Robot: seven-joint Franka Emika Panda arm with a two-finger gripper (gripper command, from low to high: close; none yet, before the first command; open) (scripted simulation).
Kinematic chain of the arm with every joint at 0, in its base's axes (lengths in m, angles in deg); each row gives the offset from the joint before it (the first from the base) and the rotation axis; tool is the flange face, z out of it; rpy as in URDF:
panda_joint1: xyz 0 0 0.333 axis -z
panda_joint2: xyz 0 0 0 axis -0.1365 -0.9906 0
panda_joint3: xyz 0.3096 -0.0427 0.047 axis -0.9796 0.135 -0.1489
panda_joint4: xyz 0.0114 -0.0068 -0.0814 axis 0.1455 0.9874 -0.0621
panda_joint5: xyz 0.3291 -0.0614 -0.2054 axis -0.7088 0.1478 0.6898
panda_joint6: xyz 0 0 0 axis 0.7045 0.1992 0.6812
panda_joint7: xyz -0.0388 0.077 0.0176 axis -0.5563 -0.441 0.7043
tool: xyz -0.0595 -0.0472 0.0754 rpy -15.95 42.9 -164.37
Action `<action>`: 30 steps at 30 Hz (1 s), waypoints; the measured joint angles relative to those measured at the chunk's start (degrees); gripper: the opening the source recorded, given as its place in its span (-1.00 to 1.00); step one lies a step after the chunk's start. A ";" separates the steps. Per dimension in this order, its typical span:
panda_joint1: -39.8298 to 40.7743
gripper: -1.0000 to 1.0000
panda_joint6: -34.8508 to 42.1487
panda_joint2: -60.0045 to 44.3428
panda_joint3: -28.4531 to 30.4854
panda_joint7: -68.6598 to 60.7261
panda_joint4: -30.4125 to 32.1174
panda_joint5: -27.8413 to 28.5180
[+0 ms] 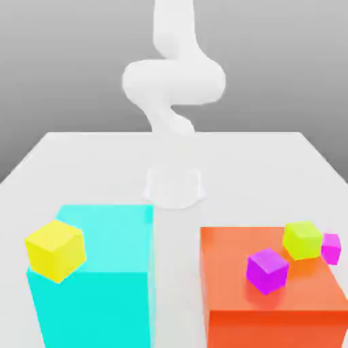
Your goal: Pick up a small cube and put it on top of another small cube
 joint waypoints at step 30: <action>-35.26 -1.00 -33.12 -61.11 -9.40 -9.23 14.32 17.79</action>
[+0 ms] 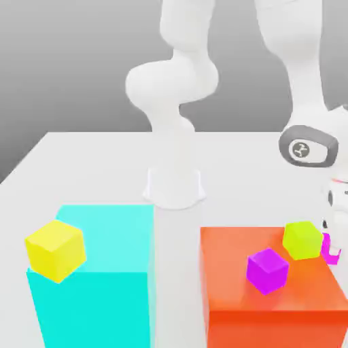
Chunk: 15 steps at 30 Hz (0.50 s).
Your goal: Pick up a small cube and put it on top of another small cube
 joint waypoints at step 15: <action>4.55 -1.00 15.37 11.01 -4.33 -5.63 -2.84 -6.06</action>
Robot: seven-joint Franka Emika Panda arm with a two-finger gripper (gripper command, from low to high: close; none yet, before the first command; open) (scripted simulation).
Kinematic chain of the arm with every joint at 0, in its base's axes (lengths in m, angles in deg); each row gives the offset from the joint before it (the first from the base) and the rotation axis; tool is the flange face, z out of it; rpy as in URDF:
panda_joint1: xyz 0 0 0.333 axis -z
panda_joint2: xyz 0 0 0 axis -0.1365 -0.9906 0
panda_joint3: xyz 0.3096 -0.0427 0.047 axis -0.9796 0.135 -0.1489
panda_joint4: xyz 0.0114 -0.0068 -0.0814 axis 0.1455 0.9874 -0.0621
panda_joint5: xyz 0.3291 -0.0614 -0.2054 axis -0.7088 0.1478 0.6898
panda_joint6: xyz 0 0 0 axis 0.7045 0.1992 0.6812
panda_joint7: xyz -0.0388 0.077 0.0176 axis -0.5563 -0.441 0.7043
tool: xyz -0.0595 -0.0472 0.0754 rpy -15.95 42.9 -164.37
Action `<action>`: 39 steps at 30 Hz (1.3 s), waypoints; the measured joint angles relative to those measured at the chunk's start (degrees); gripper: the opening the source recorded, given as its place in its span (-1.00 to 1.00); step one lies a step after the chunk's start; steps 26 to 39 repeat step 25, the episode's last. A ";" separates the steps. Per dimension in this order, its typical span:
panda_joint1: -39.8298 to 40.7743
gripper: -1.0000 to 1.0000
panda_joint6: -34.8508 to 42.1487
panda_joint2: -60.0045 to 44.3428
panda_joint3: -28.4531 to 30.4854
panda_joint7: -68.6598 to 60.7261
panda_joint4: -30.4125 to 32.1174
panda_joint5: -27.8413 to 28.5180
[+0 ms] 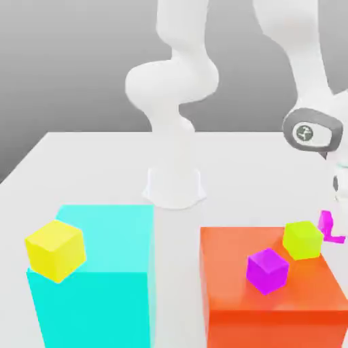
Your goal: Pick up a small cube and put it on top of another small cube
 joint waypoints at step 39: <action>46.34 1.00 31.61 6.98 19.12 -30.38 -26.84 -11.58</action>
